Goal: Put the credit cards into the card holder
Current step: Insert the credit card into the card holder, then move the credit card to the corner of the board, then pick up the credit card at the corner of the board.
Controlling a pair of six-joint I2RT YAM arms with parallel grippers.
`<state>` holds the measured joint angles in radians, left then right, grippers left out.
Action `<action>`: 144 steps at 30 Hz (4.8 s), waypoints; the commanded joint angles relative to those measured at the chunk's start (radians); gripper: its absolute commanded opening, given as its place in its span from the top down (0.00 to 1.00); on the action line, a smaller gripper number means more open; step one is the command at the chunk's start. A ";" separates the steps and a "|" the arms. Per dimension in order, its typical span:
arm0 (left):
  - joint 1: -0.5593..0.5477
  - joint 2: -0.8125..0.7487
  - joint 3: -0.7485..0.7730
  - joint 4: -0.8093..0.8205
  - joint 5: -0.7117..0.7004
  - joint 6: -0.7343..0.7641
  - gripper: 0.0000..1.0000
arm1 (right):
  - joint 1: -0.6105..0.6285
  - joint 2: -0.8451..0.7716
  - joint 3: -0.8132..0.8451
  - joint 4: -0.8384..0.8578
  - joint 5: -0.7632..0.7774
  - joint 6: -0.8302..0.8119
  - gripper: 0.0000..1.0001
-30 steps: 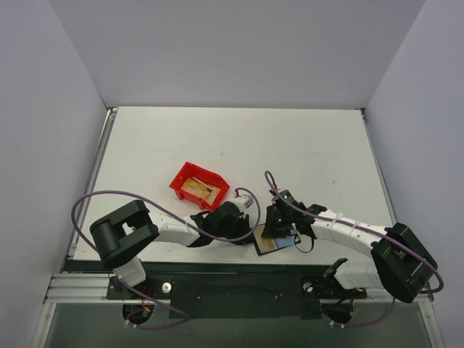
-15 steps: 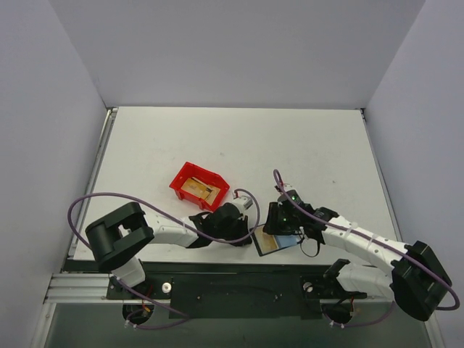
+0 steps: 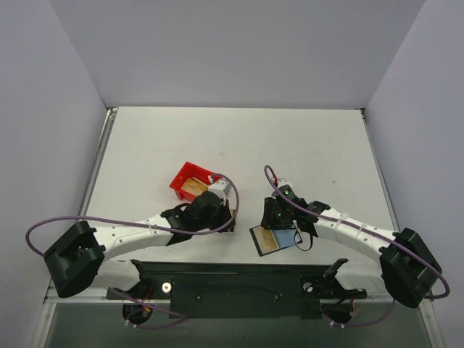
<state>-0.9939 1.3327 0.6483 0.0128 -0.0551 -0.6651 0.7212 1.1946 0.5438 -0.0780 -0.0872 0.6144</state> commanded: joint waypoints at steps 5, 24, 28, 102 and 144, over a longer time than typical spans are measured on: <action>0.164 -0.191 -0.125 -0.076 -0.051 -0.027 0.81 | 0.004 0.215 0.171 0.167 -0.066 -0.094 0.70; 0.209 -0.271 -0.179 -0.097 -0.057 -0.025 0.85 | -0.016 0.609 0.498 0.144 -0.197 -0.179 0.72; 0.215 -0.286 -0.194 -0.097 -0.052 -0.025 0.85 | -0.016 0.652 0.519 0.130 -0.226 -0.177 0.73; 0.043 -0.320 -0.377 -0.060 -0.061 -0.194 0.96 | 0.216 0.240 0.104 0.239 -0.142 0.072 0.73; -0.101 -0.311 -0.401 -0.083 -0.083 -0.278 0.99 | 0.561 0.117 -0.240 0.550 0.147 0.700 0.62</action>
<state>-1.0916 0.9916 0.2390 -0.0231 -0.1150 -0.9436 1.2774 1.3144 0.3176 0.4744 0.0216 1.3033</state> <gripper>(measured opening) 0.079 0.384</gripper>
